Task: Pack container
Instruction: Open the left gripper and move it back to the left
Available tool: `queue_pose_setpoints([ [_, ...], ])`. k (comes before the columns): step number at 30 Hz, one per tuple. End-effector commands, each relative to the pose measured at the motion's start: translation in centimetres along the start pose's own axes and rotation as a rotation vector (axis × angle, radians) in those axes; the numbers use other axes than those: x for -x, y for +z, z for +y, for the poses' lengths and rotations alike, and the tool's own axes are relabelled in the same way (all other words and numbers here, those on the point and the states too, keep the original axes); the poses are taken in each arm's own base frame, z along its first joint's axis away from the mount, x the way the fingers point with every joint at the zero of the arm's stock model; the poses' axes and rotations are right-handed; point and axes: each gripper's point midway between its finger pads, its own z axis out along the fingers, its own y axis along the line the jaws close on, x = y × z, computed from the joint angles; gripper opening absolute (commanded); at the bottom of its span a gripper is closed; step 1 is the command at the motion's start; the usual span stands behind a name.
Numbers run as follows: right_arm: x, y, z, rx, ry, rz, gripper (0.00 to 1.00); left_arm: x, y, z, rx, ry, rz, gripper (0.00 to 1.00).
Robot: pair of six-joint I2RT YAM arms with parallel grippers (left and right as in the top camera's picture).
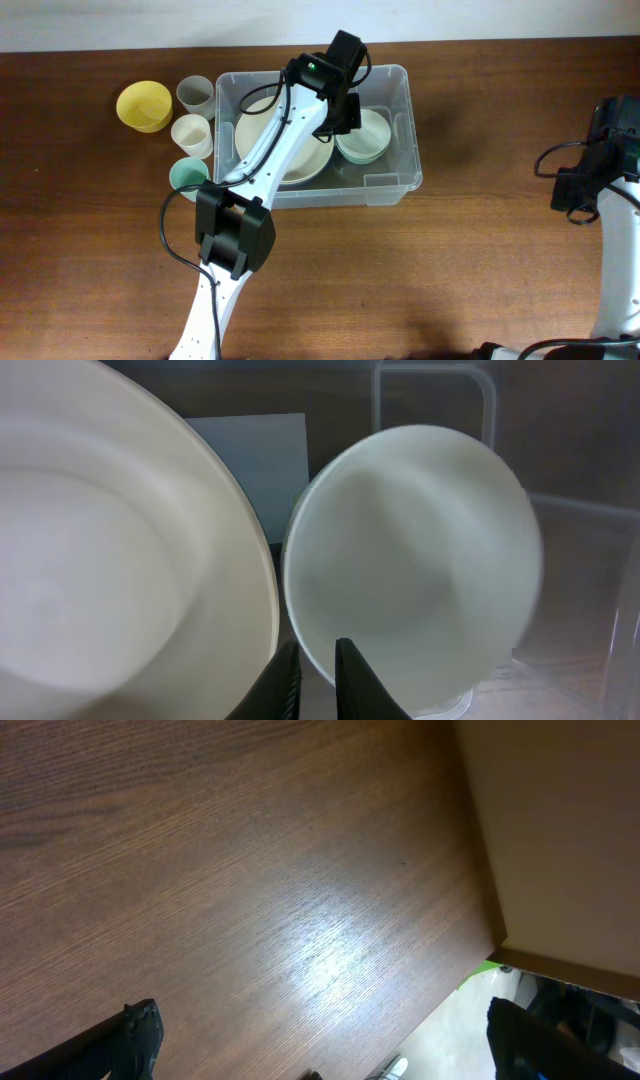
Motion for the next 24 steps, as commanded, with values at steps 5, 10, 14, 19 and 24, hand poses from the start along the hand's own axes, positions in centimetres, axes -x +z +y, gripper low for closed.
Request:
queue_pose_setpoints([
  [5,-0.1,0.3,0.0,-0.002,0.003,0.008,0.99,0.3,0.2,0.2,0.010,0.014,-0.010,0.16],
  [10,-0.1,0.3,0.0,-0.003,0.004,0.008,0.99,3.1,-1.5,0.5,-0.025,0.058,-0.094,0.27],
  [14,-0.1,0.3,0.0,-0.002,0.003,0.008,0.99,6.7,-6.1,2.0,-0.051,0.057,-0.210,0.53],
  [19,-0.1,0.3,0.0,-0.003,0.003,0.008,0.99,10.1,-13.8,9.3,0.051,-0.059,-0.363,0.99],
  [24,-0.1,0.3,0.0,-0.002,0.003,0.008,0.99,10.5,-17.9,20.2,0.183,-0.313,-0.394,0.99],
])
